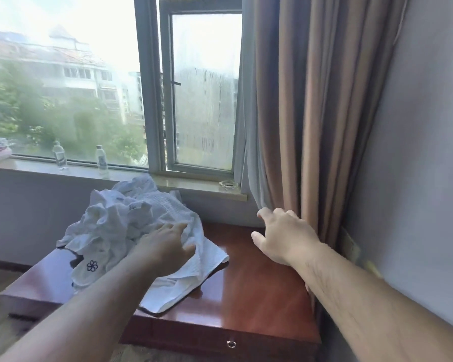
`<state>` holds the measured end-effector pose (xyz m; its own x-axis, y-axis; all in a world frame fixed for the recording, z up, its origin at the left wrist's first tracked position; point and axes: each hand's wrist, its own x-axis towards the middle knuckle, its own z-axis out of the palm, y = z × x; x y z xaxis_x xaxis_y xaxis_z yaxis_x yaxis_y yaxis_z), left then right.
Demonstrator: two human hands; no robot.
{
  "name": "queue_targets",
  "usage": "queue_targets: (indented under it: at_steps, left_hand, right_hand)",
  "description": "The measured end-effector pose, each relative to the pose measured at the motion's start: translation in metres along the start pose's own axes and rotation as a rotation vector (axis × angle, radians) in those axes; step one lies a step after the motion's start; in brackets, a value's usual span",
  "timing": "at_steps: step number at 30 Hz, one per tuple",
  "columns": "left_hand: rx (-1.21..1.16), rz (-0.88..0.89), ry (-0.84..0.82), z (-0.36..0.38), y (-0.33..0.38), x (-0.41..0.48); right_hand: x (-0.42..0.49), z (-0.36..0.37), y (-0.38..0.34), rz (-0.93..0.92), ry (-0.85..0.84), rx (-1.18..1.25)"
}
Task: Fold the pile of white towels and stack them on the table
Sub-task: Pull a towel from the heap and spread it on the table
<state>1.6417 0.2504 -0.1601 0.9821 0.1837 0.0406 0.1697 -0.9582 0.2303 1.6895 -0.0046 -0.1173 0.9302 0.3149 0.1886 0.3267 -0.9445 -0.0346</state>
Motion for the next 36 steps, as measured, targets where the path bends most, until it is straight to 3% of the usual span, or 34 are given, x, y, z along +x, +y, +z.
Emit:
queue_targets:
  at_steps: [6,16,21,31,36]
  left_hand:
    - [0.054,-0.116,0.019,0.018,-0.016,0.082]
    - [-0.074,-0.259,0.077,0.025,-0.003,0.222]
    - [-0.28,-0.376,0.198,0.043,-0.008,0.227]
    - [-0.225,-0.414,0.288,0.047,-0.048,0.243]
    - [-0.216,-0.448,0.249,0.066,-0.067,0.292]
  right_hand:
    - [0.109,0.036,0.013,-0.021,0.054,0.007]
    - [0.278,0.069,0.059,-0.164,-0.085,0.136]
    - [0.304,0.113,0.06,-0.179,-0.139,0.194]
    - [0.351,0.148,0.019,-0.215,-0.138,0.402]
    - [0.378,0.167,0.002,-0.196,-0.151,0.355]
